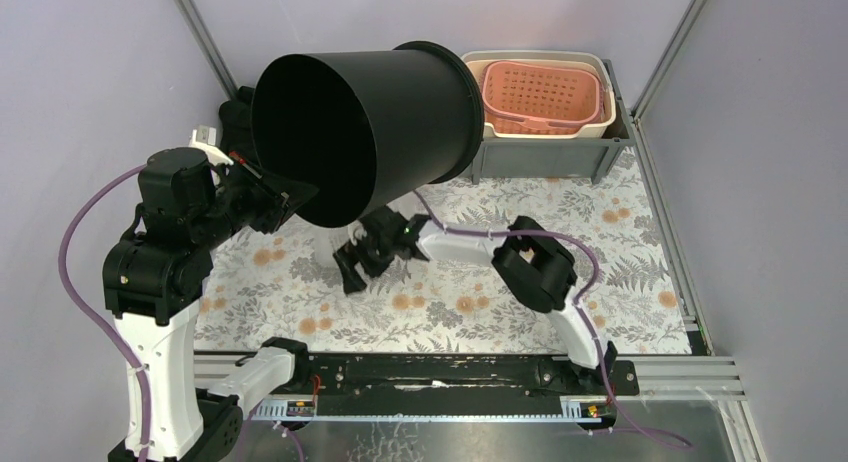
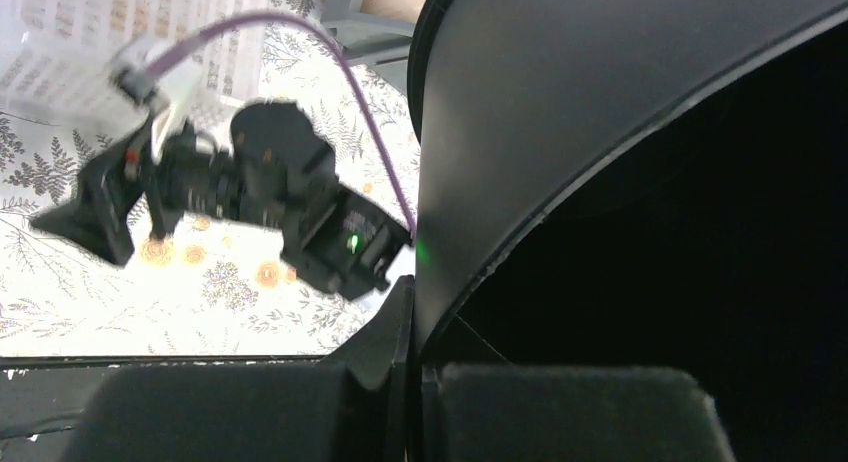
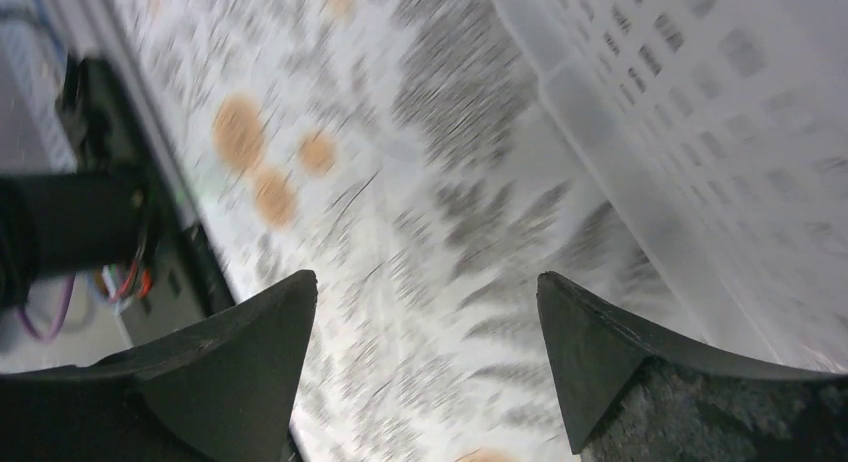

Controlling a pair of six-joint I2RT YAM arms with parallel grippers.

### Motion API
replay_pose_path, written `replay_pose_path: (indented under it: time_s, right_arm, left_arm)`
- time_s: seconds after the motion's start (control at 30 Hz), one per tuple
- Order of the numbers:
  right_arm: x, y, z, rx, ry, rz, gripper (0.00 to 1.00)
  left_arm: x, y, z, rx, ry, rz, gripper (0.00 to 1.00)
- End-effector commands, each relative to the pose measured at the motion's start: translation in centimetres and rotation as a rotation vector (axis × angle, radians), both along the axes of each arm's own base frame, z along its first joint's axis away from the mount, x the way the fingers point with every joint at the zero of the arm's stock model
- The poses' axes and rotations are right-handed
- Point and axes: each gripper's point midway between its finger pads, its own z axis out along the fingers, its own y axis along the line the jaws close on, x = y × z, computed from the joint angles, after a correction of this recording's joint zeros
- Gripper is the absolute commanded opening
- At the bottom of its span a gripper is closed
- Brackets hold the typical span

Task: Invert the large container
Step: Move the container to the center of the board.

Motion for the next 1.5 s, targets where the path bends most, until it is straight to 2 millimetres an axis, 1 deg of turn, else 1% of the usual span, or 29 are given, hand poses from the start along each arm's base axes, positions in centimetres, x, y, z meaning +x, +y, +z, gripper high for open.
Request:
replay_pose_path:
  time_s: [0.0,0.07,0.13,0.23,0.33,0.4,0.47,0.57,0.63,0.7,0.73,0.77,0.8,0.83,0.87,0.9,1.03,1.1,1.23,1.27,1.3,1.33,1.37,1.4,1.43,1.47]
  right_arm:
    - [5.7,0.8,0.1,0.004,-0.033,-0.036,0.88]
    - [8.8,1.2,0.2,0.01,-0.054,-0.076,0.88]
    - [11.7,1.3,-0.3,0.009,-0.064,-0.124,0.88]
    - [15.4,1.8,-0.6,0.034,-0.089,-0.187,0.9]
    - [18.9,2.6,-0.4,0.081,-0.104,-0.256,0.93]
    - [20.7,3.4,0.1,0.142,-0.089,-0.294,0.94]
    - [22.1,4.2,1.0,0.213,-0.055,-0.321,0.96]
    - [23.0,5.5,3.0,0.307,-0.019,-0.317,0.98]
    - [22.7,6.3,4.5,0.356,0.004,-0.289,0.99]
    - [21.6,6.6,6.1,0.412,0.035,-0.234,0.99]
    - [20.8,6.6,7.8,0.45,0.04,-0.205,0.98]
    - [20.1,6.4,8.9,0.478,0.045,-0.183,0.99]
    - [19.2,5.9,9.3,0.493,0.05,-0.167,0.99]
    - [18.1,5.3,9.1,0.496,0.068,-0.147,0.99]
    - [17.6,5.0,10.3,0.52,0.06,-0.129,0.99]
    - [16.4,4.4,10.1,0.512,0.084,-0.104,0.99]
    - [12.8,2.1,11.1,0.509,0.133,-0.025,1.0]
    - [11.0,0.6,11.0,0.487,0.152,-0.014,1.0]
    - [7.4,-3.1,10.4,0.437,0.166,-0.012,0.99]
    - [6.6,-4.0,10.6,0.433,0.166,-0.009,0.99]
    - [5.6,-5.0,10.4,0.419,0.174,-0.007,0.99]
    - [4.7,-6.1,10.7,0.406,0.169,-0.008,0.99]
    - [4.1,-7.0,10.2,0.371,0.166,-0.021,0.99]
    - [3.6,-8.2,9.3,0.324,0.163,-0.048,0.99]
    - [3.1,-9.1,9.2,0.296,0.162,-0.055,0.99]
    - [2.6,-10.2,8.0,0.249,0.17,-0.081,0.99]
  left_arm:
    - [0.4,-1.0,5.6,-0.076,-0.234,-0.046,0.0]
    - [0.5,-1.0,5.4,-0.076,-0.232,-0.047,0.0]
    - [0.5,-1.1,5.3,-0.076,-0.231,-0.049,0.0]
    - [0.5,-1.1,5.3,-0.074,-0.233,-0.052,0.0]
    - [0.5,-1.1,5.1,-0.073,-0.23,-0.053,0.0]
    - [0.4,-1.1,5.0,-0.075,-0.23,-0.053,0.0]
    - [0.4,-1.2,4.8,-0.077,-0.227,-0.054,0.0]
    - [0.2,-1.1,4.8,-0.077,-0.231,-0.051,0.0]
    - [0.2,-1.1,4.8,-0.077,-0.229,-0.051,0.0]
    - [0.1,-1.1,4.8,-0.079,-0.23,-0.051,0.0]
    - [0.0,-1.1,4.9,-0.08,-0.235,-0.052,0.0]
    - [-0.1,-1.0,4.9,-0.08,-0.237,-0.051,0.0]
    - [-0.1,-1.0,4.9,-0.079,-0.238,-0.05,0.0]
    - [-0.2,-1.0,4.9,-0.079,-0.239,-0.049,0.0]
    - [-0.2,-1.0,4.9,-0.08,-0.236,-0.049,0.0]
    - [-0.2,-1.0,4.8,-0.082,-0.235,-0.051,0.0]
    - [-0.3,-1.1,5.1,-0.087,-0.242,-0.057,0.0]
    - [-0.4,-1.1,5.2,-0.088,-0.245,-0.058,0.0]
    - [-0.2,-1.2,5.0,-0.087,-0.238,-0.059,0.0]
    - [-0.2,-1.2,5.0,-0.087,-0.236,-0.059,0.0]
    - [0.0,-1.2,5.0,-0.087,-0.234,-0.06,0.0]
    - [0.1,-1.3,4.9,-0.087,-0.23,-0.063,0.0]
    - [0.3,-1.4,4.8,-0.086,-0.224,-0.065,0.0]
    - [0.4,-1.4,4.7,-0.085,-0.221,-0.068,0.0]
    - [0.5,-1.5,4.6,-0.084,-0.218,-0.07,0.0]
    - [0.7,-1.5,4.6,-0.083,-0.215,-0.072,0.0]
